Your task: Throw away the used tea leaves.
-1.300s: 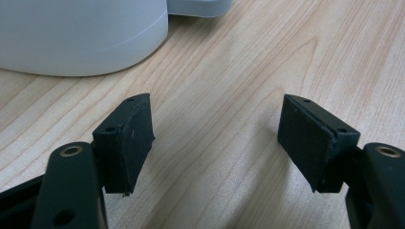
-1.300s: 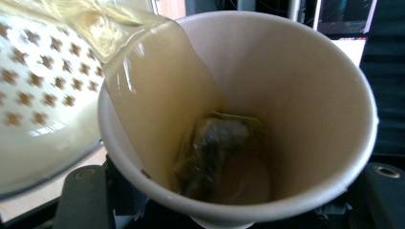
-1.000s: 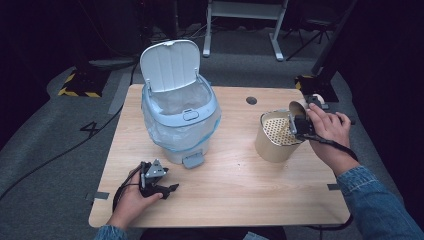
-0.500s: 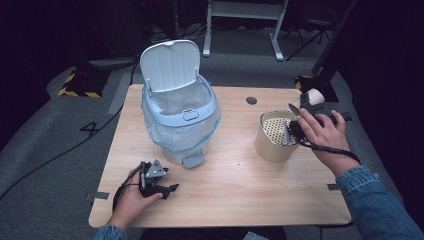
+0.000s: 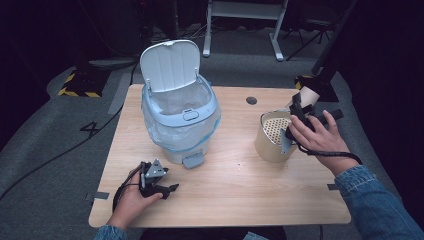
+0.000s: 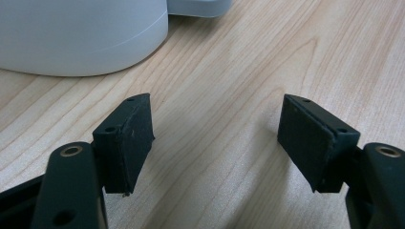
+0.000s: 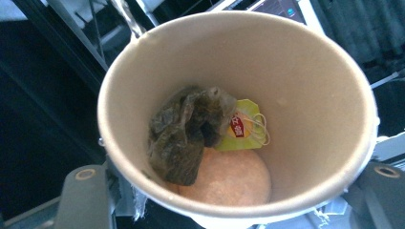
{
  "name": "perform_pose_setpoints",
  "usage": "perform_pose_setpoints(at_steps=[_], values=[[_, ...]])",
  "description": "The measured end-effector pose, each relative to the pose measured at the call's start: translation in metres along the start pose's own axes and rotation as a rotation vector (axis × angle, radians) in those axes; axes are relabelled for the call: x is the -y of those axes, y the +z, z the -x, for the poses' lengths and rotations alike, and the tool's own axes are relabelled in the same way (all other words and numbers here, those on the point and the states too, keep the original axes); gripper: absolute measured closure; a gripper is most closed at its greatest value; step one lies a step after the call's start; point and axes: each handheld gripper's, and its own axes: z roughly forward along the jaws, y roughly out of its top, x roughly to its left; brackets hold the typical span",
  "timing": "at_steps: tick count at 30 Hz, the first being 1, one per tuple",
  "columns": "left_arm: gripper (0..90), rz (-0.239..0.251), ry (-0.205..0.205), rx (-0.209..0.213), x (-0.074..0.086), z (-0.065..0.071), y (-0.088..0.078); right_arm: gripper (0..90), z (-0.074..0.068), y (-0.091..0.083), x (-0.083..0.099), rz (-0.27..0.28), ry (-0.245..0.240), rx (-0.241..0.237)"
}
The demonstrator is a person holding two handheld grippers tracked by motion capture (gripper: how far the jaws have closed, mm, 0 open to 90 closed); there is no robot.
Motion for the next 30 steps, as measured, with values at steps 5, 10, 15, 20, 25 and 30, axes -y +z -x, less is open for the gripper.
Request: perform_pose_setpoints(at_steps=[5, 10, 15, 20, 25, 30], values=[[28.3, 0.0, 0.0, 0.0, 0.0, 0.0, 0.0, 30.7, 0.0003, -0.0004, -0.0014, -0.001, -0.041, 0.01], [28.3, 0.0, 0.0, 0.0, 0.0, 0.0, 0.0, 30.7, -0.0003, -0.0026, -0.0035, -0.011, -0.112, 0.04], [28.3, 0.0, 0.0, 0.0, 0.0, 0.0, 0.0, 30.7, -0.0011, -0.0015, -0.0047, 0.006, -0.151, 0.049], [28.3, -0.001, 0.001, -0.001, 0.0, 0.0001, 0.0, 30.8, -0.0001, -0.0011, -0.0042, 0.002, -0.174, 0.053], [28.3, 0.0, 0.0, 0.0, 0.0, 0.0, 0.0, 30.8, -0.0011, 0.0002, -0.0016, -0.012, -0.17, 0.05], [28.3, 0.0, 0.0, -0.001, 0.0, 0.0, 0.0, 30.8, -0.0005, -0.0011, -0.0027, 0.005, -0.171, 0.07]])
